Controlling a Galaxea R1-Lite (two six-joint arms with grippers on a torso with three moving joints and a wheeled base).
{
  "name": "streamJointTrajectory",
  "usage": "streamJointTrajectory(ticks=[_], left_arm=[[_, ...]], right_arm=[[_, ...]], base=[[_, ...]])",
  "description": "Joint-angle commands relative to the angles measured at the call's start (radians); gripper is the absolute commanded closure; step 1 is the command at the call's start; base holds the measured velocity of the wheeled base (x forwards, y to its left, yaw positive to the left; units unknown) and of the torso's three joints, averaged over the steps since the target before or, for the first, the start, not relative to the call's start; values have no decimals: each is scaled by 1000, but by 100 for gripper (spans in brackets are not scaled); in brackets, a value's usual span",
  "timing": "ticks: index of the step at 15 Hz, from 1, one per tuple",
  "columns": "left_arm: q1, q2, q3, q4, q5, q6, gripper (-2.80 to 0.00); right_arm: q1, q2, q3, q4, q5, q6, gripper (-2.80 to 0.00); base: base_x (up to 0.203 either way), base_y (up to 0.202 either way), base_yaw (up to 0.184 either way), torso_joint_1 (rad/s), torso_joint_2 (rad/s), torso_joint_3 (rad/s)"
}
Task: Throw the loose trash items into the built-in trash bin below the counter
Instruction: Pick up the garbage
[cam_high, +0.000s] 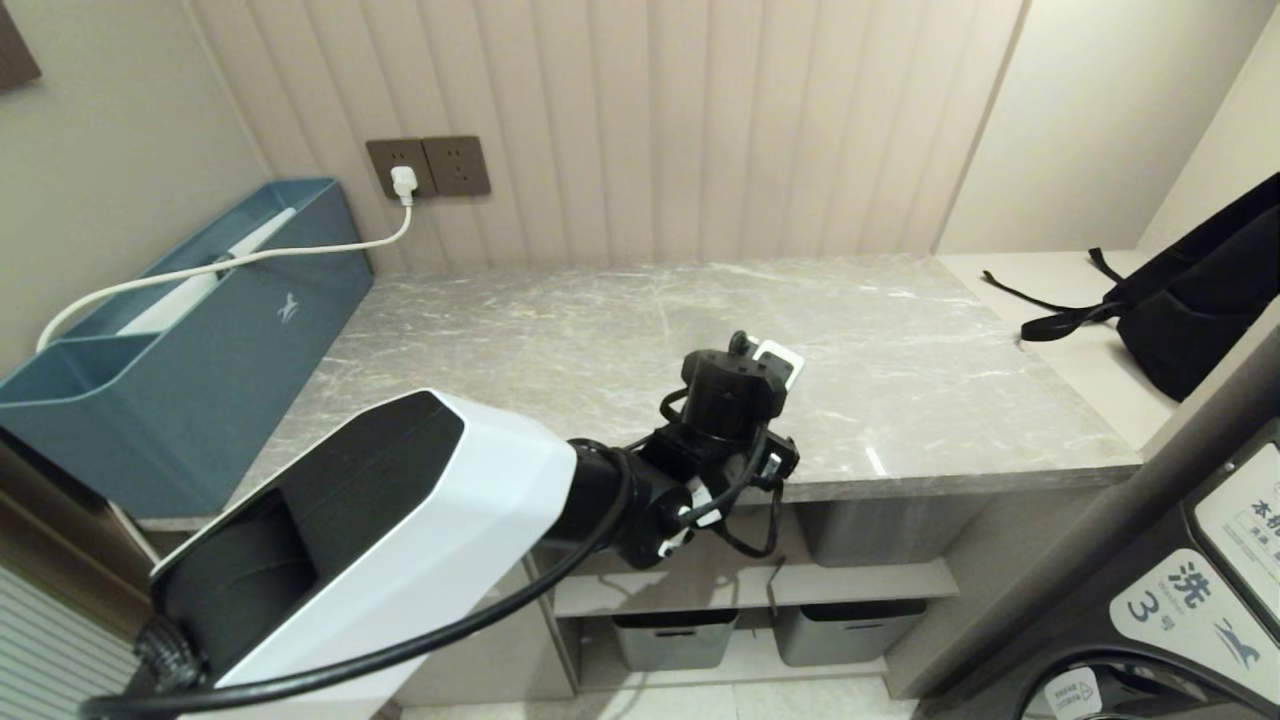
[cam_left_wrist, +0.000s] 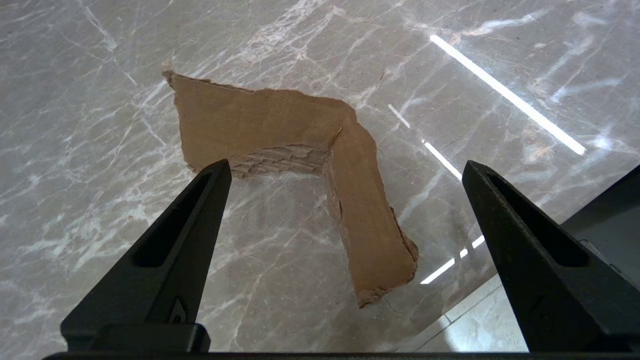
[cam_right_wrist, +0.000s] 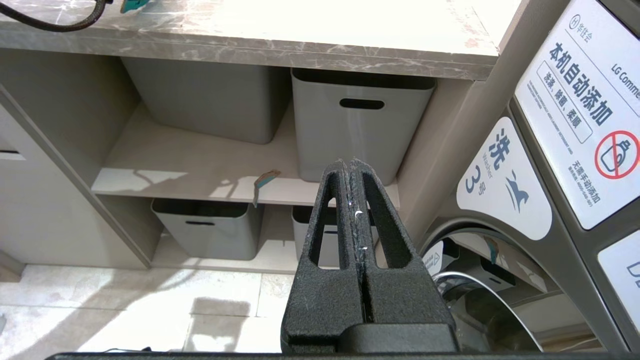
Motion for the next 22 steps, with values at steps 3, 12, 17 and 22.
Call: streamJointTrajectory(ticks=[3, 12, 17, 22], left_arm=[[3, 0, 5, -2, 2, -2, -280], [5, 22, 9, -19, 0, -45, 0], [21, 2, 8, -33, -2, -74, 0], [79, -149, 53, -31, -4, -99, 0]], right_arm=[[0, 0, 0, 0, 1, -1, 0], [0, 0, 1, 0, 1, -1, 0], [0, 0, 0, 0, 1, -1, 0], [0, 0, -1, 0, 1, -1, 0]], base=[[0, 0, 0, 0, 0, 0], [0, 0, 0, 0, 0, 0], [0, 0, 0, 0, 0, 0], [0, 0, 0, 0, 0, 0]])
